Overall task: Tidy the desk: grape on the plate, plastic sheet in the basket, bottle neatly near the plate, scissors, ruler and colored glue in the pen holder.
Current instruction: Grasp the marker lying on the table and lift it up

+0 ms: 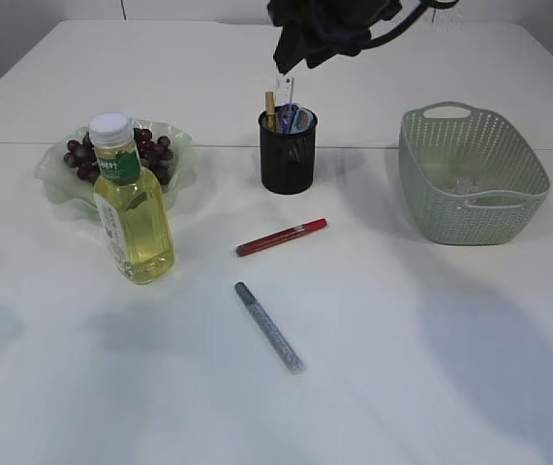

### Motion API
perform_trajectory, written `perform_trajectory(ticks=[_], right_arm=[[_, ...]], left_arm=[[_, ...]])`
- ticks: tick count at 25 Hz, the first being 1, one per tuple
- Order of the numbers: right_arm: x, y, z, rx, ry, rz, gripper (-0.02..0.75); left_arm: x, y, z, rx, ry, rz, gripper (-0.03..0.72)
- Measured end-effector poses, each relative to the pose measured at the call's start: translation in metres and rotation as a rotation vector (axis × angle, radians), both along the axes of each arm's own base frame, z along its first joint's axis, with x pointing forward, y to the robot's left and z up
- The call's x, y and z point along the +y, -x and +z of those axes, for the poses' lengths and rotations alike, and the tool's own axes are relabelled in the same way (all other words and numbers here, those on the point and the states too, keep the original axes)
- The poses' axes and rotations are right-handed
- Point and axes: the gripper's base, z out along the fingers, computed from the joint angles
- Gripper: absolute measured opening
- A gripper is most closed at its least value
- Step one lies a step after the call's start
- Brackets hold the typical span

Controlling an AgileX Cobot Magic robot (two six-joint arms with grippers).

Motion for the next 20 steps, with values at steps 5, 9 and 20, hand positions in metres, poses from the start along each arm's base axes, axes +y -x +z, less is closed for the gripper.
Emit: perform_trajectory(ticks=[5,9,20], right_arm=[[0.032,0.023,-0.01,0.121,0.075,-0.005,0.354],[0.057,0.038,-0.027,0.164,0.161,-0.027,0.354],[0.084,0.072,-0.095,0.375,0.293,-0.014,0.354]], left_arm=[[0.0,0.001,0.0,0.012,0.001,-0.004,0.372],[0.0,0.001,0.0,0.014,0.001,-0.004,0.372],[0.0,0.002,-0.001,0.018,0.001,-0.005,0.372]])
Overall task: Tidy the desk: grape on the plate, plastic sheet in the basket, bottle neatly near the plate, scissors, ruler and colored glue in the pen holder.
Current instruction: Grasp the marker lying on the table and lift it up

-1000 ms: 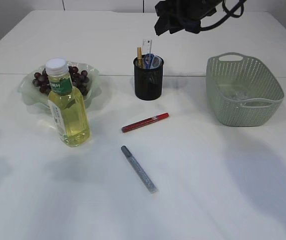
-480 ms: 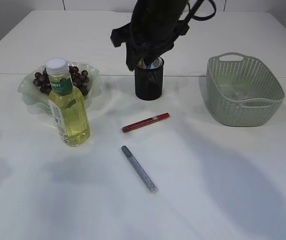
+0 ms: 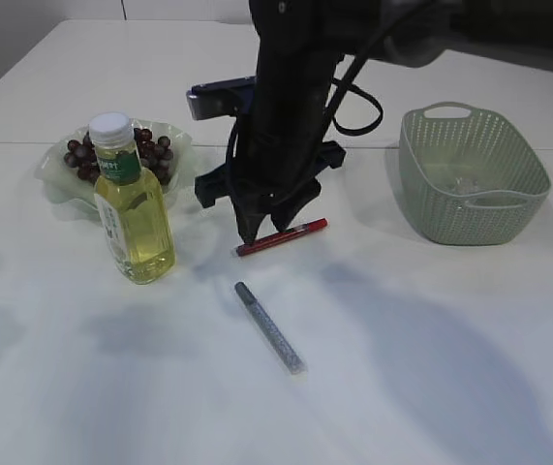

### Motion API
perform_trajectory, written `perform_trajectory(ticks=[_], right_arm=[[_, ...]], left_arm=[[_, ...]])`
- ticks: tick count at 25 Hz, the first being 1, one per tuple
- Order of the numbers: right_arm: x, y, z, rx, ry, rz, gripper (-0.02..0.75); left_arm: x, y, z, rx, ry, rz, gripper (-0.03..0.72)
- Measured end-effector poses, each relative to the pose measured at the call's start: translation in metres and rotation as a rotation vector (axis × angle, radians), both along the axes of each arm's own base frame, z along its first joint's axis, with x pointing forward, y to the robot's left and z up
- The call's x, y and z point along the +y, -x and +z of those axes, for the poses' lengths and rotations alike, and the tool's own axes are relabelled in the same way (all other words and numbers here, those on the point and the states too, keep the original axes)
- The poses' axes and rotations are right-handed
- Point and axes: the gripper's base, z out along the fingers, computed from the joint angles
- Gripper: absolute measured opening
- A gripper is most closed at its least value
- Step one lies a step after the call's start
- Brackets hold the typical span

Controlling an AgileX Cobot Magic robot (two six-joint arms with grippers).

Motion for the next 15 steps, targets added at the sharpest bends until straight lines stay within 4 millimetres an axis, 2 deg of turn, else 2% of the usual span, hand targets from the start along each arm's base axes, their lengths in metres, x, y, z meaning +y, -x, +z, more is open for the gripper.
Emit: perform_trajectory(ticks=[9,15], right_arm=[[0.019,0.002,-0.058,0.105,0.067,-0.009,0.354],[0.022,0.0,-0.093,0.159,0.107,-0.018,0.354]], left_arm=[[0.0,0.0,0.0,-0.002,0.0,0.0,0.372],[0.0,0.0,0.0,-0.005,0.0,0.001,0.372]])
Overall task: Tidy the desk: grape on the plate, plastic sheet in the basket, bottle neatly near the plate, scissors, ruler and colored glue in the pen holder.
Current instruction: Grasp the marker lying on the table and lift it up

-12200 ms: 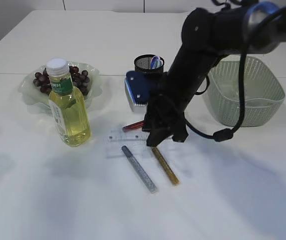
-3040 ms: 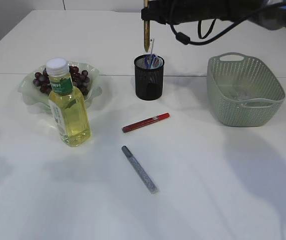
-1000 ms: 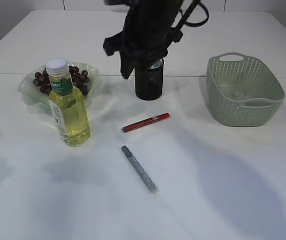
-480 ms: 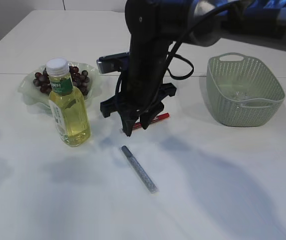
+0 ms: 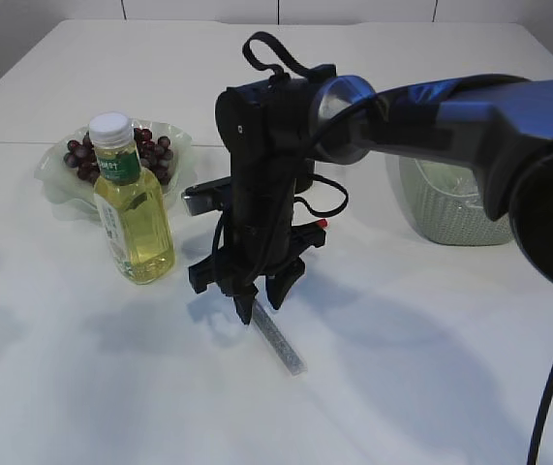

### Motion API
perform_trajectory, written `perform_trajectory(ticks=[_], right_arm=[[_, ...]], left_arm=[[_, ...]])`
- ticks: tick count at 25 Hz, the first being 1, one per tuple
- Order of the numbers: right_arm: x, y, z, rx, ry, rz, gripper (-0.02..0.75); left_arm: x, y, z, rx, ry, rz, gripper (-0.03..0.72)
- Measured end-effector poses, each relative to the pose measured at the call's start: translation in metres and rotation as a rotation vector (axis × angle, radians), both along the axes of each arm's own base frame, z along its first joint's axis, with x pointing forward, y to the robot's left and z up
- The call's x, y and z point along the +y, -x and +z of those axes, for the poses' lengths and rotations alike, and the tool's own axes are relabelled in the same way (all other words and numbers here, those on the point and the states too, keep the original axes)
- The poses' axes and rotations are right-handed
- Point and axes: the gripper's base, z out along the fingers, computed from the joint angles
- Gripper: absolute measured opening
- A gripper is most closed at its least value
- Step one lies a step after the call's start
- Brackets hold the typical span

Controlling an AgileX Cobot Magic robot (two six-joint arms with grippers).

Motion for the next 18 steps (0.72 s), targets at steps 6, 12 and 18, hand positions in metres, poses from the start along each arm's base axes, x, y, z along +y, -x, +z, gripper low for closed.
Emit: perform_trajectory(ticks=[6,12,18], right_arm=[[0.0,-0.001,-0.014,0.02,0.017,-0.012,0.353],[0.0,-0.001,-0.017,0.023,0.021,-0.018,0.352],[0.0,-0.001,-0.018,0.025,0.022,-0.022,0.352]], left_arm=[[0.0,-0.001,0.0,-0.006,0.0,0.002,0.372],[0.0,-0.002,0.001,-0.023,-0.002,0.007,0.372],[0.001,-0.003,0.001,-0.034,-0.003,0.01,0.372]])
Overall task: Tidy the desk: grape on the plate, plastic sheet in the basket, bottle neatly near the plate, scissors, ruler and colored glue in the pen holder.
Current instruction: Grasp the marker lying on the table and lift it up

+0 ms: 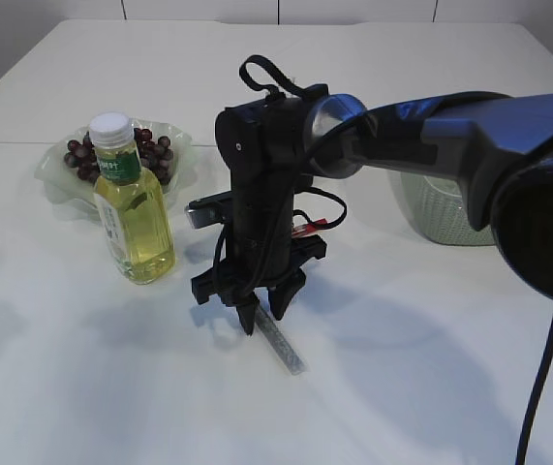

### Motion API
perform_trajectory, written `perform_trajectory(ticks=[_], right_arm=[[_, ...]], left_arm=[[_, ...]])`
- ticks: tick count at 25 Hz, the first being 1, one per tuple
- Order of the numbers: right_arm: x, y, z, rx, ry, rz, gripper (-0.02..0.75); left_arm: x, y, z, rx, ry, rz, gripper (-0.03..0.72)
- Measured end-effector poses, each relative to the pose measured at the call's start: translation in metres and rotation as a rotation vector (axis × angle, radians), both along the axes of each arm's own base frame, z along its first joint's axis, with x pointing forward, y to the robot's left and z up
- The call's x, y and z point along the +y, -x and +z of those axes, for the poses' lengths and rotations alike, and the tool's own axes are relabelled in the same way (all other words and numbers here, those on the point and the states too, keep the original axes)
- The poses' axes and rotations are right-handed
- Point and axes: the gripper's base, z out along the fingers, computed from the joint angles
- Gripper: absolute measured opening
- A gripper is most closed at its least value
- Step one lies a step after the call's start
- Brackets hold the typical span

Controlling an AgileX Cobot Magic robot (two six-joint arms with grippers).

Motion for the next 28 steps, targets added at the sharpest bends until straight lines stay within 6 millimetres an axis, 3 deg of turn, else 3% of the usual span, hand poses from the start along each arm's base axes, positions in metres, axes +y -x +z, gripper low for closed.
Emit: perform_trajectory(ticks=[4,10,16,21,24,28], right_arm=[[0.0,0.0,0.0,0.0,0.0,0.0,0.298],[0.001,0.001,-0.001,0.009,-0.015,0.028,0.097],[0.004,-0.003,0.007,0.01,-0.076,0.039,0.092],[-0.005,-0.029,0.05,-0.099,-0.186,-0.001,0.104],[-0.025,-0.051,0.086,-0.173,-0.293,-0.049,0.105],[-0.062,-0.078,0.118,-0.244,-0.409,-0.12,0.108]], left_arm=[[0.0,0.0,0.0,0.0,0.0,0.0,0.372],[0.0,0.0,0.0,0.0,0.0,0.0,0.372],[0.0,0.0,0.0,0.0,0.0,0.0,0.372],[0.0,0.0,0.0,0.0,0.001,0.0,0.372],[0.0,0.0,0.0,0.0,0.001,0.0,0.372],[0.0,0.0,0.0,0.0,0.003,0.001,0.372]])
